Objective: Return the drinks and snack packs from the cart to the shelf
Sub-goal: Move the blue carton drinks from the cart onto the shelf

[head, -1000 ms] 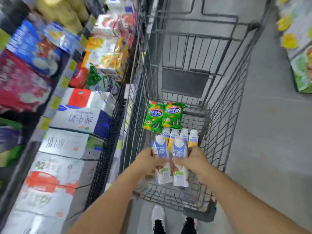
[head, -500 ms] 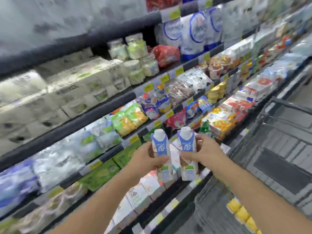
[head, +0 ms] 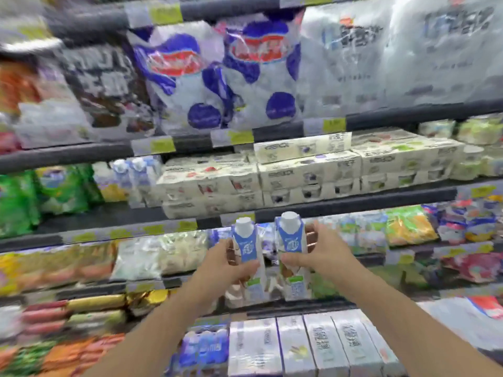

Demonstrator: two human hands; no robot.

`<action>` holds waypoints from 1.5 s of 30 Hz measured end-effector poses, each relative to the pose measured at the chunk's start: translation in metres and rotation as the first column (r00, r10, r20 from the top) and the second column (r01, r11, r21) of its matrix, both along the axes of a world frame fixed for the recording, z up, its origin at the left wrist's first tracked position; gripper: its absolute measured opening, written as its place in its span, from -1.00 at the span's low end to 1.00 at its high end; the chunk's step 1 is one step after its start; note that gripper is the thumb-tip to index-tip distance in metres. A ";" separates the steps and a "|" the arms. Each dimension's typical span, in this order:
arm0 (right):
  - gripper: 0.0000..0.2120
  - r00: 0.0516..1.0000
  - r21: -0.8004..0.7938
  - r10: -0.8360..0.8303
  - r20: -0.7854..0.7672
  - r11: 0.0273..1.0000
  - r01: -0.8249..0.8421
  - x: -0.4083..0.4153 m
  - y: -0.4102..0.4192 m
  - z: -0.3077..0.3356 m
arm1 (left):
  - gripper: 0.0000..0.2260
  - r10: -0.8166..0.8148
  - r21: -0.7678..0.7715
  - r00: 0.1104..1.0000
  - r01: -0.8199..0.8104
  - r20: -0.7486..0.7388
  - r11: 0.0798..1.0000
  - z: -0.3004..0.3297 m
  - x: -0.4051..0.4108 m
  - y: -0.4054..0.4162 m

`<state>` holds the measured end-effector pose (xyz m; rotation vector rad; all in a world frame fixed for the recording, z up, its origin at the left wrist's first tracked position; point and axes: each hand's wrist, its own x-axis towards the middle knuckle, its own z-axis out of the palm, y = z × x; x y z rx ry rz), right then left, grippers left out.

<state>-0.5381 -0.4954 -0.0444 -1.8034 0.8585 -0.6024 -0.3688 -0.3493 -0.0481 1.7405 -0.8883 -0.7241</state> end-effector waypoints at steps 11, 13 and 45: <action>-0.48 0.964 -0.126 0.265 0.021 0.957 -0.261 0.232 0.145 0.051 | -0.67 0.299 -0.033 0.948 -0.297 0.112 0.954 0.037 0.187 0.166; -0.56 0.958 -0.149 0.282 0.051 0.951 -0.272 0.258 0.144 0.061 | -0.68 0.330 -0.058 0.940 -0.326 0.084 0.944 0.043 0.211 0.166; -0.48 0.987 -0.336 -0.085 -0.138 0.941 0.034 0.447 0.095 0.054 | -0.67 0.270 -0.106 0.892 -0.249 0.362 0.963 0.046 0.403 0.060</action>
